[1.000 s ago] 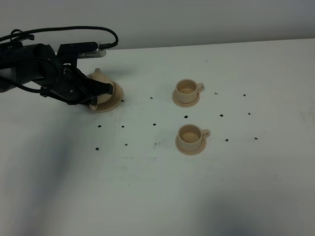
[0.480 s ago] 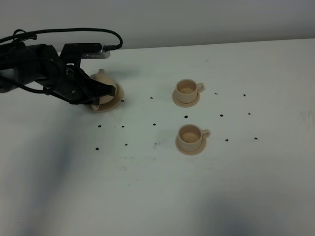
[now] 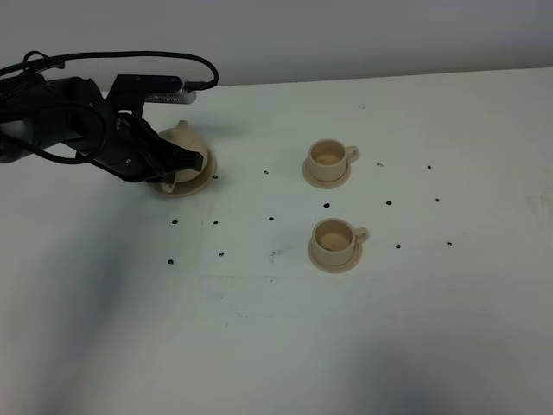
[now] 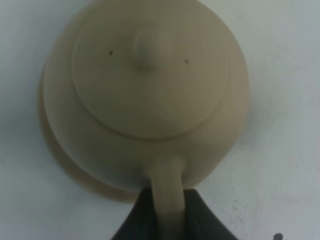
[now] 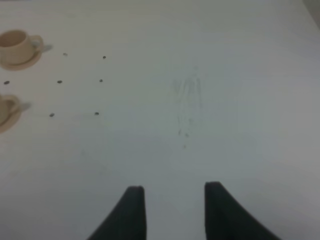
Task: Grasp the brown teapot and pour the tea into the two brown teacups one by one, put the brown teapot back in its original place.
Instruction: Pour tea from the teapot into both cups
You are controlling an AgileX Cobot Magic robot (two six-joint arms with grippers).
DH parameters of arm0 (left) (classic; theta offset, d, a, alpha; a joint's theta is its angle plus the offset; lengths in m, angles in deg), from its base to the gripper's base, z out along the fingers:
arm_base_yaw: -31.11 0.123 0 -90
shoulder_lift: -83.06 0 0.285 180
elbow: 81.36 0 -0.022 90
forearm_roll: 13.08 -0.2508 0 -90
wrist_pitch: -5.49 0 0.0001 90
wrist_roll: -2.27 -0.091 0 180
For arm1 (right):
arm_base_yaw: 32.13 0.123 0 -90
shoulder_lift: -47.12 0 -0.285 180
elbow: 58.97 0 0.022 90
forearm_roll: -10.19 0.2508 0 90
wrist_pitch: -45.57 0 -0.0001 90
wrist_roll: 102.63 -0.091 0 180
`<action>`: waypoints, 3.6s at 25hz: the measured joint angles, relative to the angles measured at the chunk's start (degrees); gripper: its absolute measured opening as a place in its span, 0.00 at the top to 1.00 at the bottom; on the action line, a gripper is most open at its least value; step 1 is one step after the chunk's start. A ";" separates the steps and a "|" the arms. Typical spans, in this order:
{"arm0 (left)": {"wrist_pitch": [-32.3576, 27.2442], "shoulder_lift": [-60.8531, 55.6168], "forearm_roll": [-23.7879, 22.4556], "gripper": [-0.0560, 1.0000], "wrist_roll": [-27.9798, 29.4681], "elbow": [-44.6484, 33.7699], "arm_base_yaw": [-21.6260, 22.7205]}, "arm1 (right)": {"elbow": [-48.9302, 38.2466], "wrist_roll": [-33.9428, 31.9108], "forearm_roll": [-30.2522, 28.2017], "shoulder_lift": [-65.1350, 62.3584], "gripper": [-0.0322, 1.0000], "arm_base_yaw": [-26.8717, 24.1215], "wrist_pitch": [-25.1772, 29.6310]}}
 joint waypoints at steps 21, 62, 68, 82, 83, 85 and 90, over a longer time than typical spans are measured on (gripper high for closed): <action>1.95 -2.31 0.00 0.87 -1.85 0.00 -2.44 | 0.00 0.00 0.00 0.00 0.67 0.00 0.00; 1.06 -4.66 -1.53 0.87 -10.79 -0.39 -9.43 | 0.00 0.00 0.00 0.00 0.67 0.00 0.00; 0.74 -4.66 -1.78 0.87 -12.06 -0.39 -10.03 | 0.00 0.00 0.00 0.00 0.67 0.00 0.00; 0.48 -4.72 -2.94 0.87 -12.33 0.15 -10.12 | 0.00 0.00 0.00 0.00 0.67 0.00 0.00; 0.48 -4.72 -3.05 0.87 -12.38 0.15 -10.12 | 0.00 0.00 0.00 0.00 0.67 0.00 0.00; 0.48 -4.72 -3.26 0.87 -12.38 0.15 -10.12 | 0.00 0.00 0.00 0.00 0.67 0.00 0.00; 0.65 -4.72 -4.27 0.87 -12.48 0.15 -10.12 | 0.00 0.00 0.00 0.00 0.67 0.00 0.00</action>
